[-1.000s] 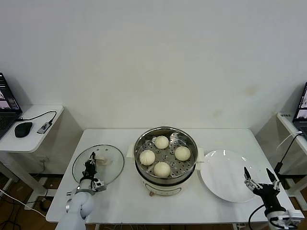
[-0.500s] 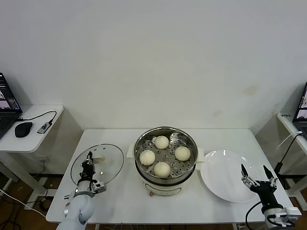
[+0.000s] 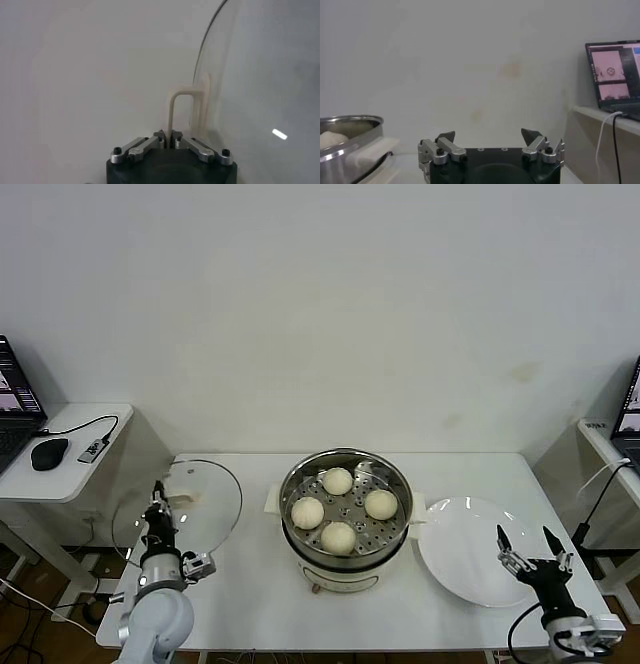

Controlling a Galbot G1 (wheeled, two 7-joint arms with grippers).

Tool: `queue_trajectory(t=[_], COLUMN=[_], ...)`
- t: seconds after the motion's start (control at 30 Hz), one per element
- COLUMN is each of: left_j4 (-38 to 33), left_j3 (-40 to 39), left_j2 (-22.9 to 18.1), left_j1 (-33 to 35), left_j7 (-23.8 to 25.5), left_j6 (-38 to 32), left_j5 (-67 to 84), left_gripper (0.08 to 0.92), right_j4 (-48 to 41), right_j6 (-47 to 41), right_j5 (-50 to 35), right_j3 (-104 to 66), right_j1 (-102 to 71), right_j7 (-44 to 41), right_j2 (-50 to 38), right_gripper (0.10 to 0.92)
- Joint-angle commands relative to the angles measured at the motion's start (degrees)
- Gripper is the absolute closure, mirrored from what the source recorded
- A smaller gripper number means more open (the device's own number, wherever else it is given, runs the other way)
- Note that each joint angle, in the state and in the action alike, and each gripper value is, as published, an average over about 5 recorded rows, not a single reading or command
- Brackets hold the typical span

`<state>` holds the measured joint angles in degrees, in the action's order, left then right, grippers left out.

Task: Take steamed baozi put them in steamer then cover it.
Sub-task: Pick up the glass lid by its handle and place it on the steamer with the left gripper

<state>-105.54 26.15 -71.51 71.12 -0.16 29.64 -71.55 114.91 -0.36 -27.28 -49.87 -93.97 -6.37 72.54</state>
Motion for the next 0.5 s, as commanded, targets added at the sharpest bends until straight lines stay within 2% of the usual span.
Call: queue_trajectory(t=[0.03,0.17,0.3,0.5], left_j4=[-14.3,-16.3,-14.6,-11.1], left_j3=[-2.5,-7.0,-12.0,-18.7], left_j2=[-0.3,-3.3,-6.6,-9.2], left_j1=[0.5,-1.5,-4.4,-10.0], left_j7=[11.6,15.3,15.8,17.9], left_j6=[11.8,13.3,13.3,13.8], left_j5=[-7.8,-10.5,-12.8,-15.3], left_gripper=[0.853,0.853,0.853,0.853], right_j4=[1.5,2.8,3.8,2.9], right_j6=[-5.4,-7.9,-9.3,-9.5], right_j5=[4.6,7.8,12.1,17.3], right_j3=[0.2,0.9,1.6,1.8], right_j1=[-0.6,0.2,1.4,2.9], right_j7=[1.0,1.0,0.7,0.5], right_j2=[0.8,2.8,5.5,8.3], right_gripper=[0.203,0.203,0.203,0.203])
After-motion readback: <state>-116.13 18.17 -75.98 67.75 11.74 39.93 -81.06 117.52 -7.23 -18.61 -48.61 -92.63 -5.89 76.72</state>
